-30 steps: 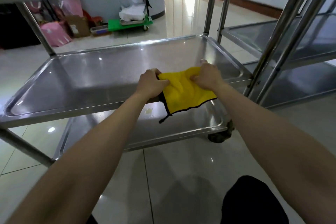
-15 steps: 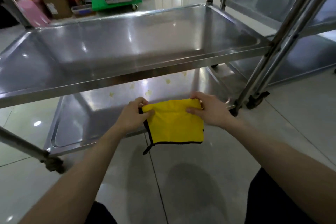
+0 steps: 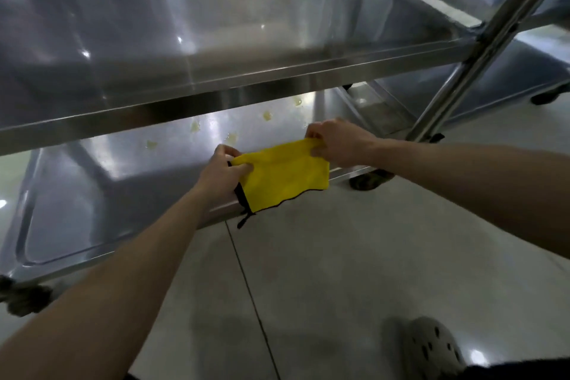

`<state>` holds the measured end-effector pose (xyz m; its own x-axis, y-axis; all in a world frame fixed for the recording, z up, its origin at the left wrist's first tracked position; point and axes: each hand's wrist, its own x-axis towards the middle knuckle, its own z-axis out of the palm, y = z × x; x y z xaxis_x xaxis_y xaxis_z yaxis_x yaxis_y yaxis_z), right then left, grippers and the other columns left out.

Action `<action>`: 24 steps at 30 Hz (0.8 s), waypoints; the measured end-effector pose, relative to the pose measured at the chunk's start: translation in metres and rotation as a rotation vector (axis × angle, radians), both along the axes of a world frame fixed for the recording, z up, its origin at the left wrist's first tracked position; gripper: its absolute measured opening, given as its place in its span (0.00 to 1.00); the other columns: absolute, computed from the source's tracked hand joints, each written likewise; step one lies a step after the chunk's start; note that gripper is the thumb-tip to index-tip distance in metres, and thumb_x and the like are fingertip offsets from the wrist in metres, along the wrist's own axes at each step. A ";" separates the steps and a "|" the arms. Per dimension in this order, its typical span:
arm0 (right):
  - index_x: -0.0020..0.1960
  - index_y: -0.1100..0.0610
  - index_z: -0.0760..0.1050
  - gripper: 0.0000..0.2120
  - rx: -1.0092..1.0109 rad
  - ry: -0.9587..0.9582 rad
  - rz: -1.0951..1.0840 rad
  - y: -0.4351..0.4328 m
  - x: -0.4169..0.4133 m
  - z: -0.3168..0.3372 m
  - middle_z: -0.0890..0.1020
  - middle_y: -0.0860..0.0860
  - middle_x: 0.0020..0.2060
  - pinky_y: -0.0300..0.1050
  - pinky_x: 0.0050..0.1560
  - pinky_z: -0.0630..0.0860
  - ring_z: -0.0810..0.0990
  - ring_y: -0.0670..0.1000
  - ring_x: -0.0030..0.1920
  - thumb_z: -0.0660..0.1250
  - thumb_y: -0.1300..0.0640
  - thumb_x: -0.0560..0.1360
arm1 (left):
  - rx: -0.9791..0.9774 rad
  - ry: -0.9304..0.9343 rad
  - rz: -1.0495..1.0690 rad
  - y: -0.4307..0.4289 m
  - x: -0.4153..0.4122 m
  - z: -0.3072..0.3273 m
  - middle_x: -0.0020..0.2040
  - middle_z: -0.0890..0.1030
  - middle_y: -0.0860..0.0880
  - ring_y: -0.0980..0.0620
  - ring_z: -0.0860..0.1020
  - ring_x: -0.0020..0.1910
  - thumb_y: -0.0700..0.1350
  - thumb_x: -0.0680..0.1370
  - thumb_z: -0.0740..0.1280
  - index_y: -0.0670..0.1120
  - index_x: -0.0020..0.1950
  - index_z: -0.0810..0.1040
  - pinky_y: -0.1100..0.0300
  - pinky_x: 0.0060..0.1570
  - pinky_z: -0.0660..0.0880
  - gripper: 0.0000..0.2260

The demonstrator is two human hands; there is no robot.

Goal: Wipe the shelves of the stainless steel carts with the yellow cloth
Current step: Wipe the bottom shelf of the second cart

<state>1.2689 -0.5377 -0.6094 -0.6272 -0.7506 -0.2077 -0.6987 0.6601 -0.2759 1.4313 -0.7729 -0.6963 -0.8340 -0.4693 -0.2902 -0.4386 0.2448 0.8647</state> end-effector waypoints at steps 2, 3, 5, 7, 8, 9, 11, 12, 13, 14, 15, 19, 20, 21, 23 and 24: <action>0.68 0.50 0.70 0.15 -0.075 -0.045 -0.061 0.013 -0.007 -0.014 0.81 0.56 0.58 0.63 0.54 0.83 0.82 0.58 0.50 0.68 0.54 0.83 | 0.031 -0.018 -0.017 0.002 -0.018 -0.004 0.58 0.80 0.44 0.42 0.82 0.52 0.50 0.83 0.73 0.52 0.64 0.72 0.42 0.50 0.84 0.14; 0.67 0.49 0.67 0.16 -0.102 -0.062 -0.073 0.021 -0.009 -0.022 0.81 0.57 0.57 0.64 0.52 0.83 0.82 0.59 0.49 0.67 0.55 0.83 | 0.055 -0.036 -0.022 0.004 -0.025 -0.007 0.58 0.80 0.45 0.43 0.83 0.52 0.50 0.83 0.74 0.53 0.63 0.74 0.45 0.48 0.84 0.13; 0.63 0.48 0.62 0.16 -0.126 -0.092 -0.047 0.040 -0.012 -0.037 0.79 0.58 0.52 0.65 0.46 0.82 0.81 0.60 0.46 0.65 0.56 0.81 | 0.115 -0.084 -0.039 0.011 -0.036 -0.017 0.59 0.81 0.46 0.43 0.83 0.54 0.48 0.82 0.76 0.52 0.64 0.76 0.46 0.50 0.86 0.14; 0.60 0.47 0.58 0.18 -0.121 -0.103 0.002 0.056 -0.019 -0.050 0.79 0.58 0.47 0.63 0.40 0.79 0.79 0.61 0.43 0.66 0.57 0.79 | 0.156 -0.126 -0.058 0.024 -0.040 -0.028 0.59 0.82 0.45 0.43 0.84 0.55 0.47 0.81 0.77 0.50 0.64 0.78 0.47 0.47 0.86 0.14; 0.59 0.47 0.58 0.19 -0.118 -0.100 0.013 0.062 -0.026 -0.056 0.78 0.57 0.45 0.59 0.37 0.76 0.78 0.60 0.42 0.66 0.58 0.78 | 0.164 -0.138 -0.071 0.032 -0.042 -0.033 0.59 0.82 0.45 0.44 0.84 0.55 0.47 0.81 0.77 0.50 0.64 0.79 0.51 0.43 0.86 0.13; 0.59 0.48 0.59 0.18 -0.120 -0.094 0.010 0.065 -0.035 -0.060 0.76 0.55 0.43 0.55 0.35 0.71 0.77 0.59 0.41 0.67 0.59 0.77 | 0.176 -0.137 -0.074 0.041 -0.047 -0.035 0.60 0.82 0.44 0.44 0.84 0.55 0.47 0.81 0.77 0.50 0.63 0.79 0.55 0.39 0.85 0.13; 0.57 0.51 0.64 0.15 -0.154 -0.049 -0.032 0.064 -0.062 -0.062 0.75 0.53 0.44 0.51 0.35 0.67 0.76 0.57 0.43 0.67 0.61 0.76 | 0.176 -0.094 -0.037 0.052 -0.066 -0.029 0.61 0.83 0.43 0.44 0.85 0.55 0.47 0.81 0.77 0.50 0.62 0.79 0.55 0.40 0.85 0.13; 0.57 0.53 0.67 0.13 -0.171 0.002 -0.065 0.060 -0.079 -0.060 0.76 0.53 0.47 0.51 0.38 0.70 0.77 0.58 0.46 0.66 0.62 0.75 | 0.143 -0.055 0.005 0.055 -0.080 -0.024 0.61 0.83 0.42 0.43 0.85 0.54 0.48 0.81 0.77 0.49 0.62 0.78 0.54 0.41 0.85 0.13; 0.57 0.54 0.70 0.13 -0.178 0.057 -0.094 0.055 -0.095 -0.058 0.77 0.55 0.51 0.52 0.42 0.73 0.78 0.59 0.50 0.66 0.63 0.75 | 0.089 -0.016 0.050 0.058 -0.094 -0.018 0.61 0.83 0.42 0.43 0.86 0.54 0.48 0.81 0.77 0.49 0.62 0.78 0.51 0.43 0.86 0.14; 0.60 0.54 0.71 0.14 -0.143 0.123 -0.109 0.051 -0.112 -0.057 0.77 0.57 0.56 0.54 0.49 0.77 0.79 0.62 0.55 0.66 0.63 0.75 | 0.013 0.011 0.077 0.060 -0.108 -0.013 0.61 0.83 0.42 0.43 0.86 0.53 0.48 0.81 0.77 0.49 0.64 0.77 0.49 0.46 0.87 0.15; 0.65 0.55 0.72 0.17 -0.057 0.194 -0.100 0.046 -0.127 -0.059 0.75 0.59 0.62 0.58 0.55 0.78 0.78 0.65 0.61 0.65 0.62 0.77 | -0.092 0.022 0.085 0.065 -0.117 -0.011 0.61 0.84 0.43 0.43 0.86 0.53 0.49 0.81 0.76 0.50 0.65 0.75 0.46 0.50 0.86 0.16; 0.81 0.49 0.65 0.28 0.174 0.224 -0.005 0.042 -0.141 -0.099 0.66 0.60 0.78 0.64 0.73 0.69 0.65 0.65 0.78 0.60 0.39 0.84 | -0.609 0.036 0.096 0.082 -0.106 -0.032 0.60 0.83 0.45 0.45 0.81 0.59 0.48 0.82 0.71 0.49 0.70 0.76 0.48 0.61 0.79 0.17; 0.82 0.47 0.64 0.30 0.129 0.212 0.042 0.044 -0.134 -0.116 0.64 0.59 0.80 0.65 0.75 0.65 0.62 0.64 0.80 0.59 0.36 0.84 | -0.723 0.036 0.090 0.086 -0.094 -0.041 0.62 0.81 0.44 0.44 0.80 0.61 0.48 0.83 0.70 0.47 0.70 0.77 0.47 0.63 0.76 0.16; 0.83 0.45 0.63 0.32 0.068 0.234 0.093 0.047 -0.125 -0.130 0.62 0.58 0.82 0.68 0.77 0.62 0.59 0.63 0.82 0.58 0.33 0.83 | -0.827 0.018 0.087 0.088 -0.084 -0.050 0.63 0.80 0.43 0.42 0.78 0.62 0.48 0.84 0.68 0.46 0.71 0.77 0.46 0.64 0.75 0.16; 0.83 0.42 0.62 0.33 -0.059 0.300 0.141 0.048 -0.113 -0.152 0.60 0.56 0.84 0.74 0.79 0.54 0.53 0.62 0.85 0.56 0.30 0.82 | -0.965 -0.019 0.123 0.089 -0.072 -0.063 0.65 0.79 0.41 0.39 0.76 0.65 0.50 0.86 0.65 0.43 0.71 0.76 0.45 0.68 0.72 0.16; 0.84 0.40 0.61 0.33 -0.109 0.309 0.130 0.046 -0.110 -0.158 0.58 0.56 0.85 0.76 0.80 0.52 0.51 0.62 0.86 0.54 0.29 0.82 | -0.999 -0.021 0.149 0.088 -0.070 -0.069 0.66 0.79 0.40 0.38 0.75 0.67 0.50 0.86 0.64 0.43 0.71 0.76 0.44 0.70 0.71 0.17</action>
<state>1.1589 -0.4922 -0.7678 -0.5456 -0.8357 0.0632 -0.8365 0.5384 -0.1021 1.3618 -0.6854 -0.7650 -0.7464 -0.6045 0.2785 -0.5366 0.7941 0.2855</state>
